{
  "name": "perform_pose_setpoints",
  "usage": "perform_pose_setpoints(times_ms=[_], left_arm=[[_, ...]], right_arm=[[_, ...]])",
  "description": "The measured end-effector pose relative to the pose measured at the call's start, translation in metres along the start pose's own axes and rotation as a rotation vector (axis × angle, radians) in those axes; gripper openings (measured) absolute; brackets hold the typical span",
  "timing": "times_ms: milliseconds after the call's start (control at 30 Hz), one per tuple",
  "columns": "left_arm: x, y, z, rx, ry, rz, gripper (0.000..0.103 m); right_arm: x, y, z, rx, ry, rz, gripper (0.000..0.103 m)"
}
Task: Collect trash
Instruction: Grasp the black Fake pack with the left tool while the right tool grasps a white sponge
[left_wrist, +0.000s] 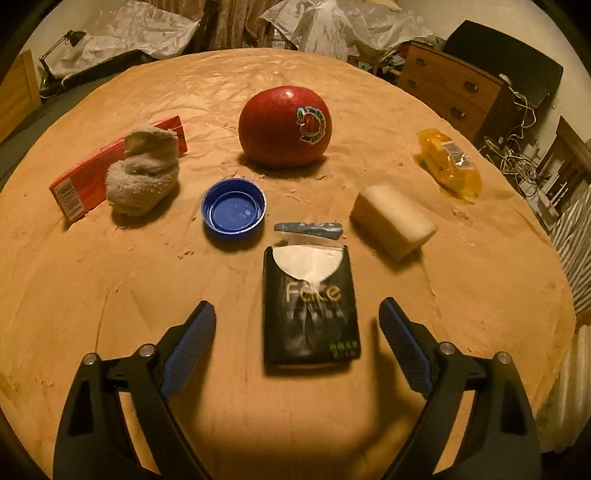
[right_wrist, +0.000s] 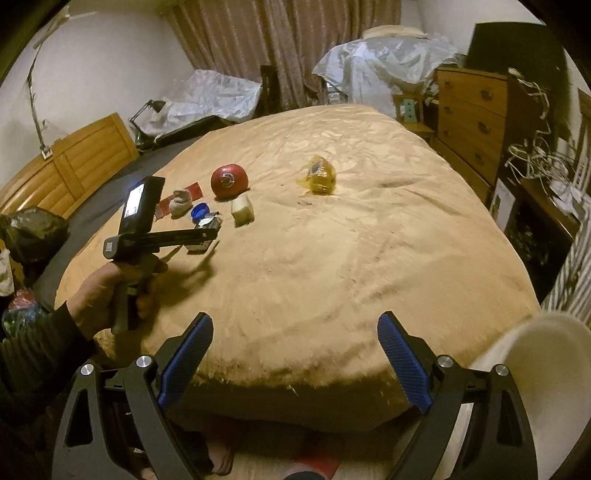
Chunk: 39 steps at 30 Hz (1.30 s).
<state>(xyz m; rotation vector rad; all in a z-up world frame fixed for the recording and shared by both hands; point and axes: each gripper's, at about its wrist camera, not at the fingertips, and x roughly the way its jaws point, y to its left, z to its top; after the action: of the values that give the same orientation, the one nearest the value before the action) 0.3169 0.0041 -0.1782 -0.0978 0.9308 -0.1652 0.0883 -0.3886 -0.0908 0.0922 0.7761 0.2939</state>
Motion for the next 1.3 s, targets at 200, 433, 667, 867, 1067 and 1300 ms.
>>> perform_pose_setpoints(times_ms=[200, 433, 667, 867, 1067, 1300], left_arm=[[-0.011, 0.006, -0.007, 0.033, -0.013, 0.003, 0.044], [-0.041, 0.035, -0.033, -0.003, -0.034, 0.049, 0.044], [-0.042, 0.06, -0.044, -0.028, -0.029, 0.085, 0.049], [-0.038, 0.058, -0.041, -0.024, -0.036, 0.084, 0.068], [-0.037, 0.055, -0.044, -0.015, -0.051, 0.114, 0.066], [-0.038, 0.055, -0.045, -0.028, -0.063, 0.143, 0.043]], right_arm=[[0.045, 0.022, 0.027, -0.08, 0.013, 0.04, 0.09], [0.117, 0.059, 0.063, -0.175, 0.033, 0.094, 0.084], [0.208, 0.096, 0.107, -0.219, 0.079, 0.101, 0.077], [0.263, 0.108, 0.135, -0.229, 0.111, 0.082, 0.077], [0.296, 0.121, 0.141, -0.285, 0.147, 0.032, 0.059], [0.31, 0.126, 0.136, -0.308, 0.15, -0.014, 0.032]])
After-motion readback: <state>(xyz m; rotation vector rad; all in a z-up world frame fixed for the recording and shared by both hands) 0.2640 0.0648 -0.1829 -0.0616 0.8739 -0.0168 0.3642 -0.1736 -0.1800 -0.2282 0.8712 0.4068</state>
